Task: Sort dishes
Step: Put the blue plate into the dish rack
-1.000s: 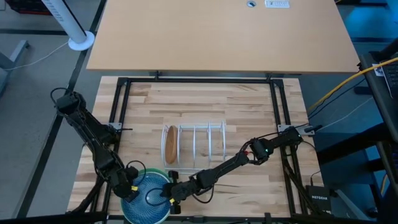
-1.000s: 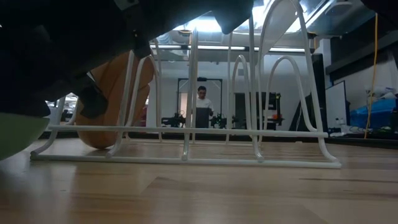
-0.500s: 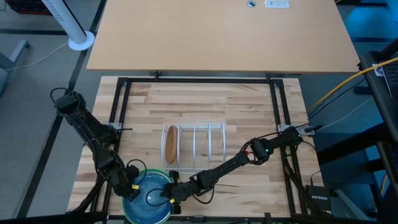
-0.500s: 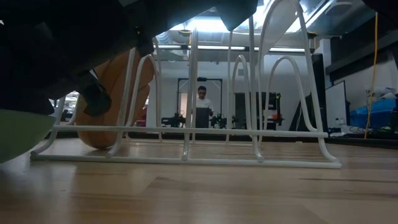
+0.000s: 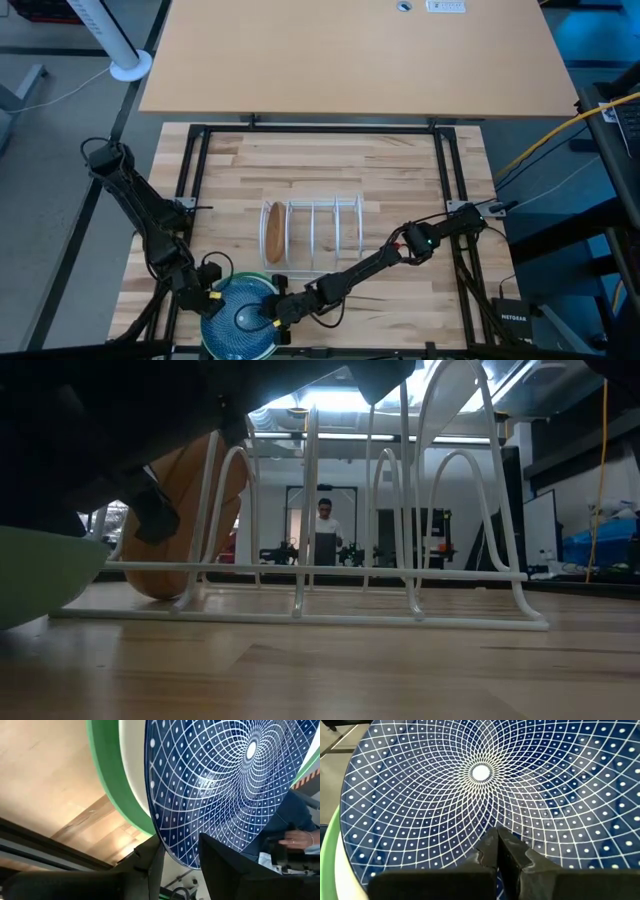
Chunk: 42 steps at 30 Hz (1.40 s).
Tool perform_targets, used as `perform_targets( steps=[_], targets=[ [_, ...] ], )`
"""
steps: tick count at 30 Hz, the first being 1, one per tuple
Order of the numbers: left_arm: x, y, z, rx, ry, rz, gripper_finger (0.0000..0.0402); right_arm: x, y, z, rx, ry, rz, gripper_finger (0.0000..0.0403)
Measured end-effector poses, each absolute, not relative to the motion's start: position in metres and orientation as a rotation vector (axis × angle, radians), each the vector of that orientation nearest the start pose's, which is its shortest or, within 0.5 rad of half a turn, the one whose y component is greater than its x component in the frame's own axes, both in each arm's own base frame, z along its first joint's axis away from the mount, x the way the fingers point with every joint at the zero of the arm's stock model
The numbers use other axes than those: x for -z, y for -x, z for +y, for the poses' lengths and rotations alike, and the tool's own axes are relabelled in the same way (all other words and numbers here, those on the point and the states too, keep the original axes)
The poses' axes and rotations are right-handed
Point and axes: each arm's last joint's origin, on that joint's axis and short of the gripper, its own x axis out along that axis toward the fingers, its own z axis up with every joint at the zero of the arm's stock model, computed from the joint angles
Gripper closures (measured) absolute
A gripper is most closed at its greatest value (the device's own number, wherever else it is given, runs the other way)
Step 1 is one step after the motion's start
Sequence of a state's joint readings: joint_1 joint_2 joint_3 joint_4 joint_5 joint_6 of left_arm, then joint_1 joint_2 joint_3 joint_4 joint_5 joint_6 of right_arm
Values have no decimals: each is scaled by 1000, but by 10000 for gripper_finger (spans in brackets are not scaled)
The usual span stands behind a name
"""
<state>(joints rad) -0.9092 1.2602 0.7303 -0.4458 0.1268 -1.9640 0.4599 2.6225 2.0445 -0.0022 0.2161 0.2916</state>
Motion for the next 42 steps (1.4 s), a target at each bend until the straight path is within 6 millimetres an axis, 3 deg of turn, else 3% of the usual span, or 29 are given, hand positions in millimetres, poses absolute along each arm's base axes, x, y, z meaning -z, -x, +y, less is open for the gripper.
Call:
perform_targets(
  steps=[11, 17, 28, 35, 42],
  targets=[
    [-203, -142, -188, -275, 1266, 1413, 290, -99, -512, 246, -154, -92, 569, 397],
    [-200, -140, -183, -379, 1263, 1403, 291, -100, -513, 246, -154, -89, 552, 397],
    [-200, -139, -181, -417, 1278, 1394, 387, -100, -513, 246, -160, -91, 547, 397],
    [-199, -138, -180, -449, 1272, 1390, 392, -102, -514, 247, -164, -93, 545, 397],
    [-199, -138, -180, -439, 1252, 1394, 394, -121, -521, 250, -194, -88, 558, 397]
  ],
)
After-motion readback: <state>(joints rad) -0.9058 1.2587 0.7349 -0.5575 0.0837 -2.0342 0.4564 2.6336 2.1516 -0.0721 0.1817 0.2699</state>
